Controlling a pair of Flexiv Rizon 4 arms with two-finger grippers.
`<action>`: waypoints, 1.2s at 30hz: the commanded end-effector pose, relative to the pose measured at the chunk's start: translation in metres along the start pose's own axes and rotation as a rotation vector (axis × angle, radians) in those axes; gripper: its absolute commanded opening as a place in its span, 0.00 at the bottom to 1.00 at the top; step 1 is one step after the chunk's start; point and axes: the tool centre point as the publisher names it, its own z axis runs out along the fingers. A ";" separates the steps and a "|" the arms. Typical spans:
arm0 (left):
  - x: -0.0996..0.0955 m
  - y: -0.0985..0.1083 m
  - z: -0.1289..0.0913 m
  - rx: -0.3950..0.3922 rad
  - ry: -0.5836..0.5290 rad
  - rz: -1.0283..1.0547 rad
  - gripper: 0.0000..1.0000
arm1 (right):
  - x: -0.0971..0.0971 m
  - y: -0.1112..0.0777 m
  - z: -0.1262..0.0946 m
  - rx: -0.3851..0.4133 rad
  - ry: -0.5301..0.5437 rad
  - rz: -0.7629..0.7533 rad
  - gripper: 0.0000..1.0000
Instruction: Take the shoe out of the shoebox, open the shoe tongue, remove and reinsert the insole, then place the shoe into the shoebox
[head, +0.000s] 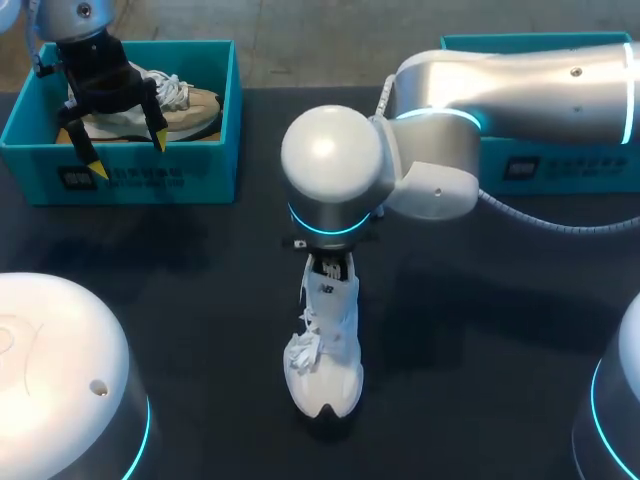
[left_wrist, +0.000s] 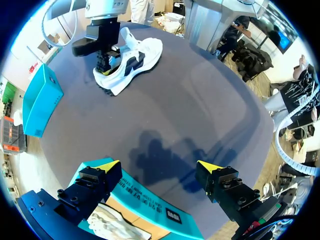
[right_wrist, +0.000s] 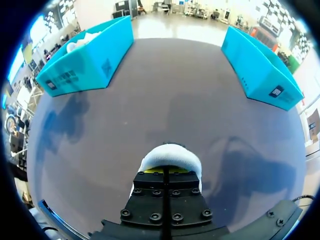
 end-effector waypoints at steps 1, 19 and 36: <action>0.000 0.000 0.000 -0.003 0.002 0.000 1.00 | 0.006 -0.008 0.013 -0.164 -0.005 0.043 0.00; 0.000 0.000 0.000 -0.003 0.002 0.000 1.00 | 0.012 -0.037 -0.004 -0.181 -0.048 0.080 0.00; 0.000 0.000 0.000 -0.003 0.002 0.000 1.00 | 0.005 -0.023 -0.007 -0.361 -0.039 0.097 0.00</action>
